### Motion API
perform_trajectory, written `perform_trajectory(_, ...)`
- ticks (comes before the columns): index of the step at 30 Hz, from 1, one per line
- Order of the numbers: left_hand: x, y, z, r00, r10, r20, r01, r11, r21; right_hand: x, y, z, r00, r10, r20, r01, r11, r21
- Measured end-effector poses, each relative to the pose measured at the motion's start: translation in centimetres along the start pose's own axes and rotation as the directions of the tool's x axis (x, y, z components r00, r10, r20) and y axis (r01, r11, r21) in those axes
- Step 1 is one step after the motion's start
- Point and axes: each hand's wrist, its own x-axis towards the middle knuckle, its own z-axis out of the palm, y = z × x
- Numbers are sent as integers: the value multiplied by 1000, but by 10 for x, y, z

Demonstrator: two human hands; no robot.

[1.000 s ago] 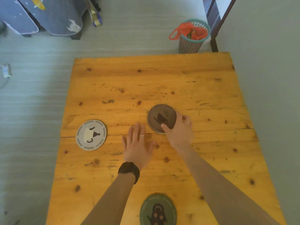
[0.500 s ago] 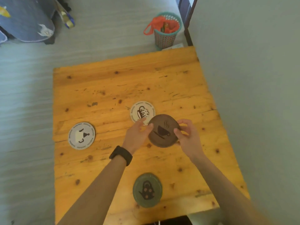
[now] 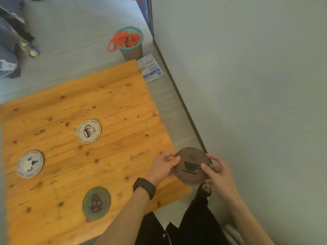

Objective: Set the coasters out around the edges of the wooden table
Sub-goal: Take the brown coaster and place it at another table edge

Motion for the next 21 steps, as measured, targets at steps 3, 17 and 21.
perform_trajectory(3,13,14,55,999,-7,-40,5,999,-42,35,5,-53,999,7,35,-2,988,-156)
perform_trajectory(17,68,57,16,931,6,-364,-149,918,-367,176,-107,-8,891,-261,371,420,785,-455)
perform_trajectory(21,83,44,-43,859,-50,-509,-215,868,-448,219,-139,75,820,-200,536,498,709,-499)
